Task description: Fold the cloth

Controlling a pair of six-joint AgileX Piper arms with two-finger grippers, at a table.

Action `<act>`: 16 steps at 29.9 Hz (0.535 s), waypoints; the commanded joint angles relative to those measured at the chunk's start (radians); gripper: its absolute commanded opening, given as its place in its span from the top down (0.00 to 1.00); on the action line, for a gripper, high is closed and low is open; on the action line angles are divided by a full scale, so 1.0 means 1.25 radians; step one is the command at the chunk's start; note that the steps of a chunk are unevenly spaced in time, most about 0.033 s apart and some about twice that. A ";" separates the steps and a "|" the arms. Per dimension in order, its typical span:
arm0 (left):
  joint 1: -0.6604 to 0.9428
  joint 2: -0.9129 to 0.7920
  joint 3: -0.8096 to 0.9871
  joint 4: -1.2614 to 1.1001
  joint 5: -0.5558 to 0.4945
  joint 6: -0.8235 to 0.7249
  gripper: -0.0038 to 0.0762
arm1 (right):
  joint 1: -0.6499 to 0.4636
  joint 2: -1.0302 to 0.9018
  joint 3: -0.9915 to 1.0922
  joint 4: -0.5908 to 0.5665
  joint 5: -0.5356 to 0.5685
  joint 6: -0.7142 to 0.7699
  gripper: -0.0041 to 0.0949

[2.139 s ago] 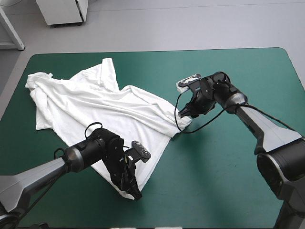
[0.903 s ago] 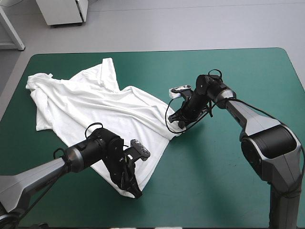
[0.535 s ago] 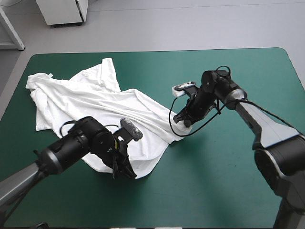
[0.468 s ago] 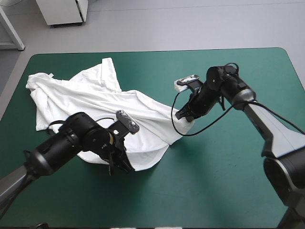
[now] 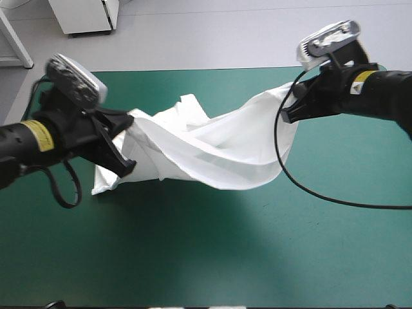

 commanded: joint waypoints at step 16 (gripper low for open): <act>-0.007 0.023 -0.449 0.092 -0.324 0.243 0.96 | -0.003 -0.091 -0.369 -0.039 -0.249 0.004 0.97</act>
